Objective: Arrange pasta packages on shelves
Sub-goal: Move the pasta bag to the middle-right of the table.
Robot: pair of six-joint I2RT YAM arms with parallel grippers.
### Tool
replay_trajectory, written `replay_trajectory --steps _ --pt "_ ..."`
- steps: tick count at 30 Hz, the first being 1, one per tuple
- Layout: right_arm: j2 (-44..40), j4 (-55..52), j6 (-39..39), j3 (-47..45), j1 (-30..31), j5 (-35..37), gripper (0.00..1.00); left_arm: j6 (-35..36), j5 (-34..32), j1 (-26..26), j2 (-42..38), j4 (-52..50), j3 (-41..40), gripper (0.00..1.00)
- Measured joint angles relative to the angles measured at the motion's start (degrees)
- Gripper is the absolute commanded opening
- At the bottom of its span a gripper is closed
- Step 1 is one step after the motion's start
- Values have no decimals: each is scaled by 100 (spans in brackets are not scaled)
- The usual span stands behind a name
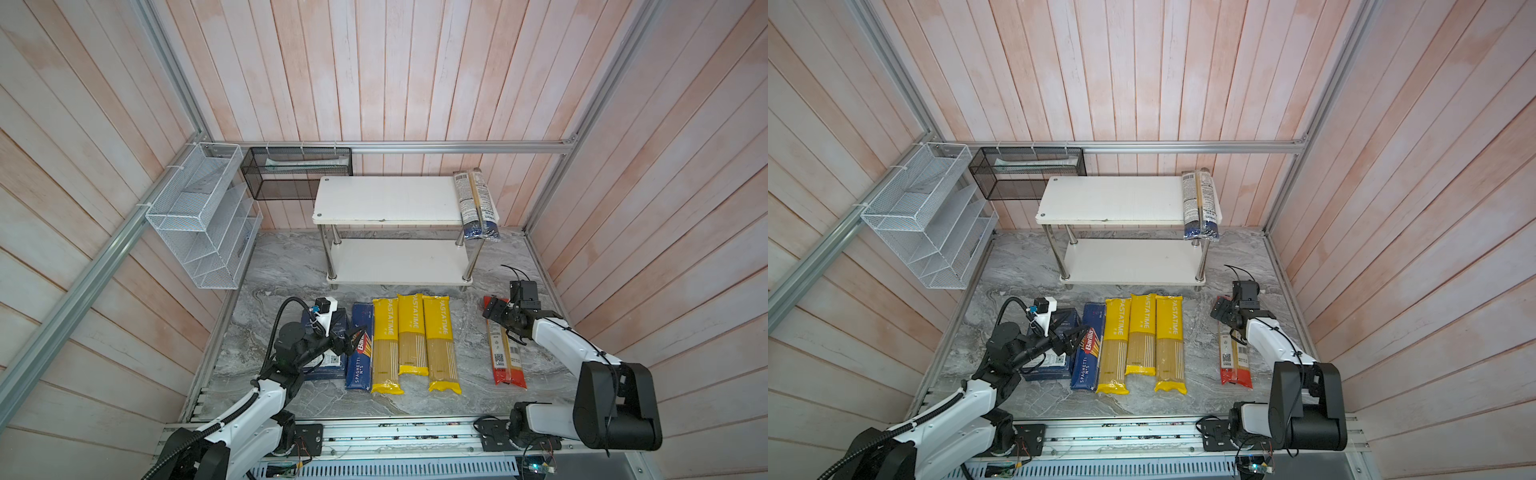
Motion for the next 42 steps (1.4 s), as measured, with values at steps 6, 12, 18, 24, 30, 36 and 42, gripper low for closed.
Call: replay_trajectory --steps 6,12,18,24,30,36,42 --pt "116 81 -114 0 2 -20 89 24 -2 0 0 -2 0 100" --pt "254 81 -195 0 -24 107 89 42 0 0 68 -7 0 100" --pt "269 146 -199 -142 -195 120 89 42 0 0 68 0 0 100" --pt "337 203 -201 -190 -247 57 89 42 0 -9 76 2 0 100" --pt "448 221 -201 -190 -260 -57 88 42 0 -9 79 2 0 100" --pt "428 352 -175 -282 -278 -310 87 42 0 -9 79 0 0 100" --pt "214 647 -33 -616 -197 -490 87 42 -2 -9 79 2 0 100"
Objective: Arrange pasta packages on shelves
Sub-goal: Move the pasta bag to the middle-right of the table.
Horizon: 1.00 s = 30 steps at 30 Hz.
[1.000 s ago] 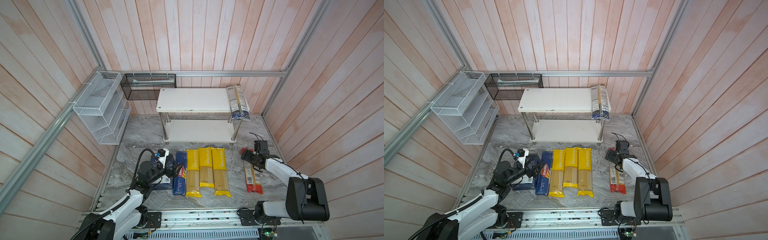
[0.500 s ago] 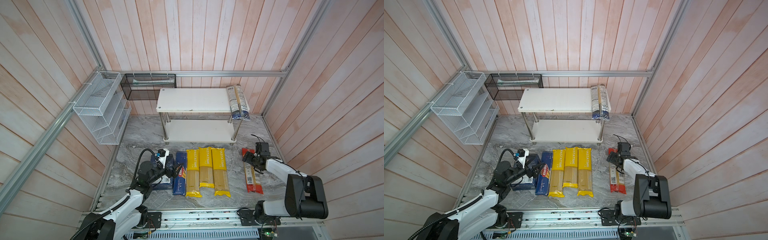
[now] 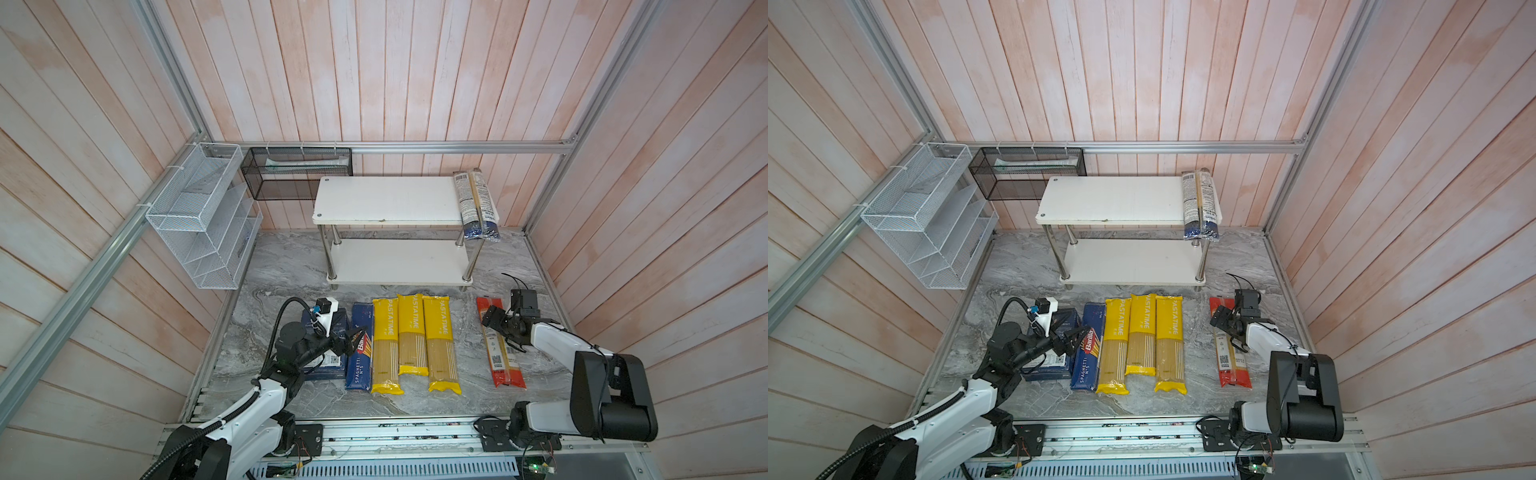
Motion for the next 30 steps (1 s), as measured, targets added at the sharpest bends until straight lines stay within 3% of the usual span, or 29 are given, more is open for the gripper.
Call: replay_trajectory --steps 14,22,24,25,30 --pt "-560 -389 433 -205 693 -22 87 2 2 0 13 0 0 100" --pt "-1012 -1167 251 389 1408 387 88 44 -24 0 11 0 0 100" --pt "-1027 -1263 195 509 1596 501 90 46 -44 0 11 0 0 100" --pt "-1027 -1303 181 535 1655 568 98 50 -52 0 11 0 0 100" --pt "-807 -1484 87 538 1738 892 98 61 -68 0 11 0 0 100"
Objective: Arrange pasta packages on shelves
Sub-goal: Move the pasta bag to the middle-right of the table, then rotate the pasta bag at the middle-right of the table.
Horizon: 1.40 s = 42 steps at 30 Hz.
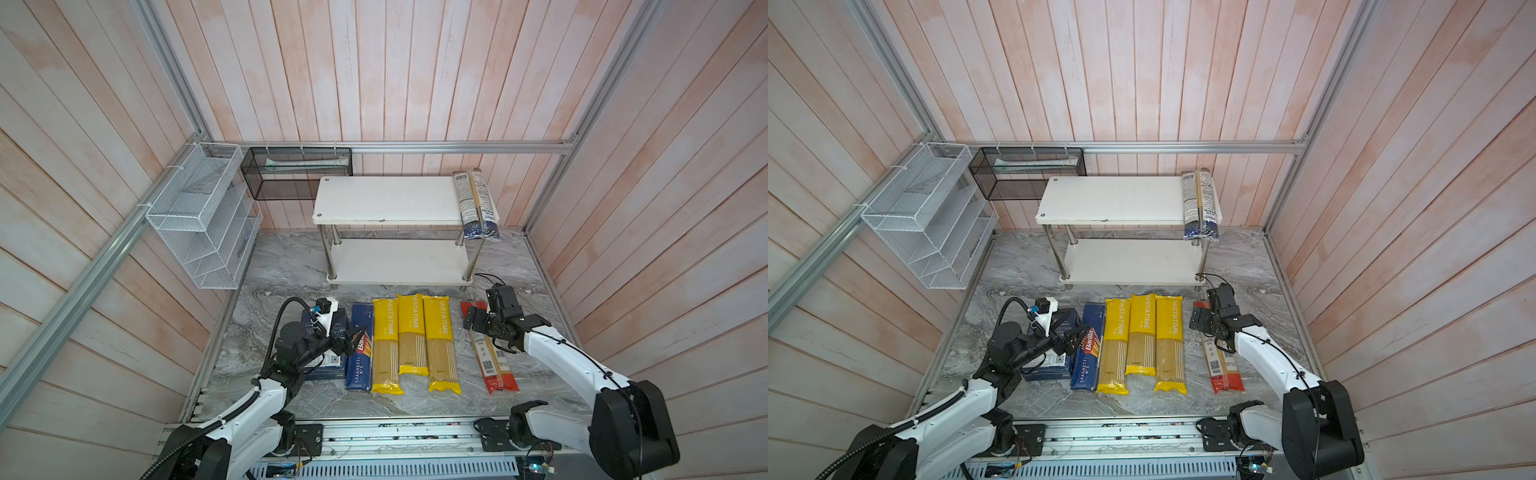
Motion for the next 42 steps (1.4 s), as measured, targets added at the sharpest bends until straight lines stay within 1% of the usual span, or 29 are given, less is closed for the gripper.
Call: replay_trajectory --steps 7,18,22,25,29,35,40,42 --pt "522 -179 -114 52 280 378 98 0 0 0 0 0 0 100" --pt "1220 -199 -304 236 278 765 98 2 -17 0 0 0 0 100" --pt "1296 -188 -369 302 131 772 98 2 -20 0 0 0 0 100" --pt "1294 -173 -398 297 -138 621 98 2 -20 0 0 0 0 100" --pt "1226 -98 -400 205 -341 426 98 2 -17 0 0 0 0 100" --pt "769 184 -343 -304 -380 -181 98 2 -17 0 0 0 0 100" --pt "308 402 24 -636 -365 -535 98 2 -17 0 2 0 0 100" --pt "221 407 214 -671 -238 -605 98 4 -17 0 2 0 0 100"
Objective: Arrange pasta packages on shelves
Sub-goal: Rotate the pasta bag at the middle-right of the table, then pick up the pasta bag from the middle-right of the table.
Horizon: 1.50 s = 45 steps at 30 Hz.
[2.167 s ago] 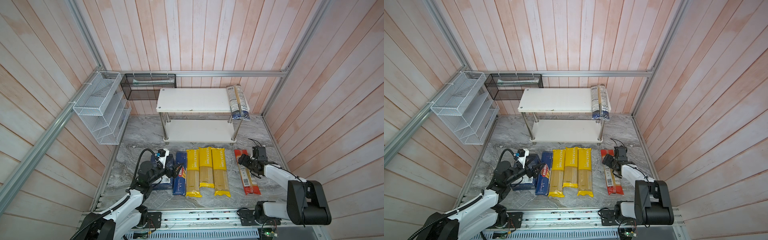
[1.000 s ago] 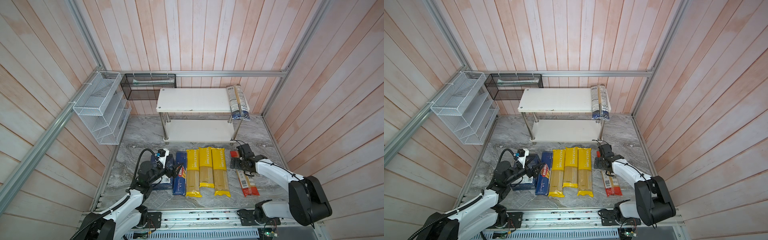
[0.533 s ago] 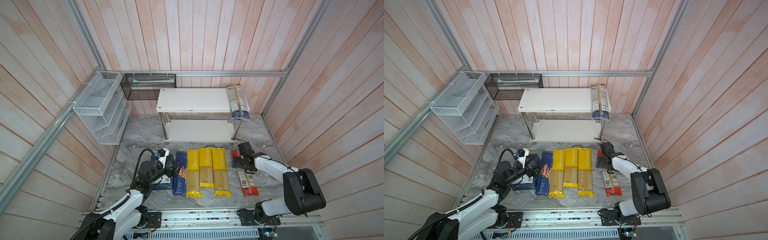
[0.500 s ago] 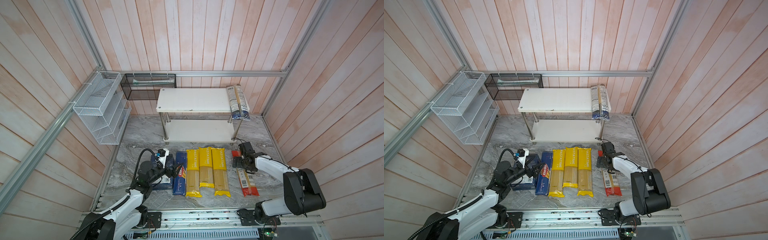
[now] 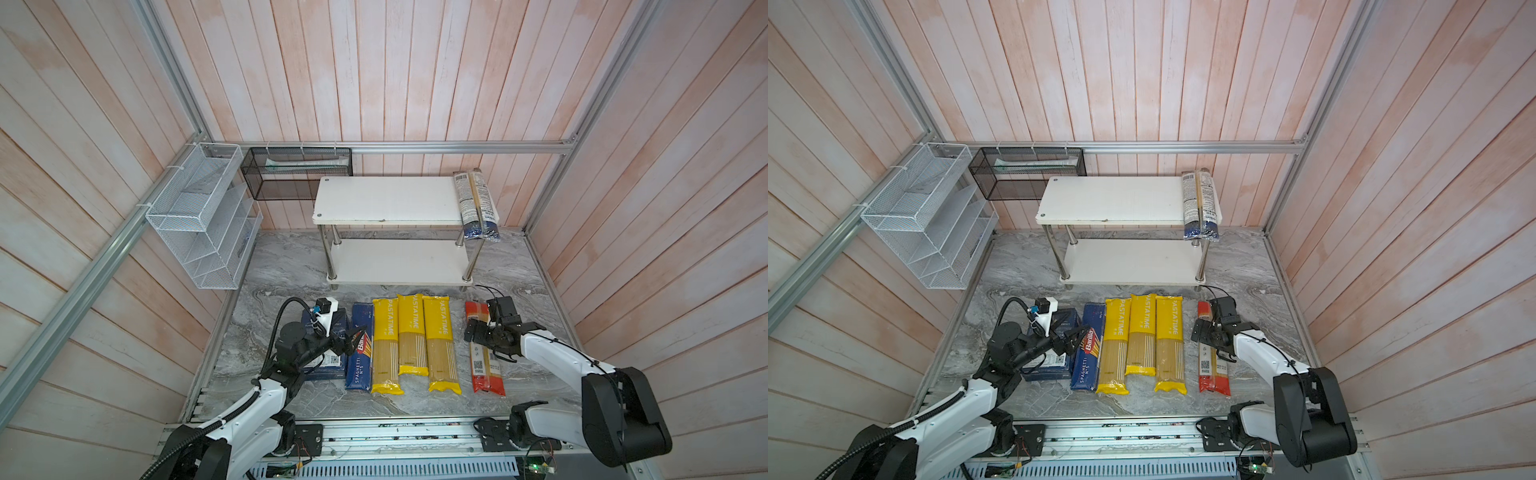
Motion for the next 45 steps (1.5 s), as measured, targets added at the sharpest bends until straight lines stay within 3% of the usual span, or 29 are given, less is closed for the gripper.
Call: replay_trajectory --steps 11,38,41,45 --pt "188 -654 496 339 343 581 98 0 0 0 4 0 0 100" --pt "938 -450 693 627 822 1154 97 -2 0 0 24 2 0 100" --pt "935 -428 693 616 831 1167 93 0 0 0 24 2 0 100" --pt "881 -308 673 525 844 1207 80 -2 0 0 24 2 0 100"
